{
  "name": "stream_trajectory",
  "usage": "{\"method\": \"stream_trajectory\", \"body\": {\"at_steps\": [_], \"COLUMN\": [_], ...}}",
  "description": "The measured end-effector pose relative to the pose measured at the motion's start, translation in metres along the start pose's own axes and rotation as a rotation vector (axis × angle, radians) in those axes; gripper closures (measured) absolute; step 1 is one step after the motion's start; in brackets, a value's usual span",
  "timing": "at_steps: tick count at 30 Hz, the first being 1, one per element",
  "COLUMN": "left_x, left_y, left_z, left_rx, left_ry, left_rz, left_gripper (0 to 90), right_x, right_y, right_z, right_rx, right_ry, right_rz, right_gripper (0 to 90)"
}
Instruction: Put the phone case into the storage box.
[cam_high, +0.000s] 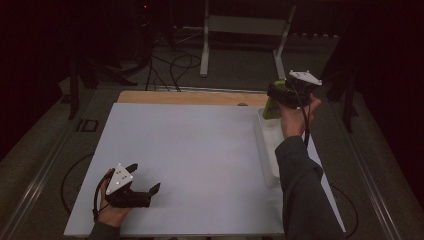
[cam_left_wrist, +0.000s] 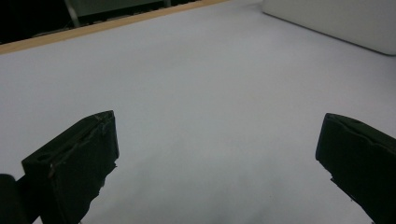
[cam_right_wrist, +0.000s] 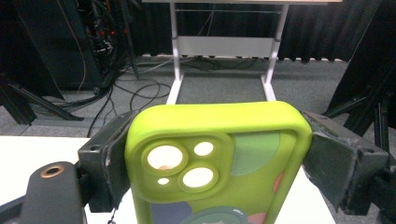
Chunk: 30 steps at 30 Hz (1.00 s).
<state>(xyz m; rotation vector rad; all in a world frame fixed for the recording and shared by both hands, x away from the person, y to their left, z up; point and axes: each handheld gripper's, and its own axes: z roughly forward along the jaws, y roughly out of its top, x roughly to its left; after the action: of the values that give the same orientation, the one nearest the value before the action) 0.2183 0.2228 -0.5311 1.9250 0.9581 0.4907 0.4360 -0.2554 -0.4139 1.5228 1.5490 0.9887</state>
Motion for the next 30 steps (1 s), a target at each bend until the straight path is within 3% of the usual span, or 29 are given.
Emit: {"method": "stream_trajectory", "body": {"at_steps": [30], "left_x": [-0.001], "left_y": [0.000], "left_z": [0.000], "left_rx": [-0.003], "left_ry": [-0.001], "left_rz": [0.005], "left_gripper": [0.0], "right_x": [0.006], "right_y": [-0.011], "right_z": [0.024], "right_rx": [0.053], "right_ry": [-0.021], "right_rz": [-0.006], "right_gripper": [16.7]}}
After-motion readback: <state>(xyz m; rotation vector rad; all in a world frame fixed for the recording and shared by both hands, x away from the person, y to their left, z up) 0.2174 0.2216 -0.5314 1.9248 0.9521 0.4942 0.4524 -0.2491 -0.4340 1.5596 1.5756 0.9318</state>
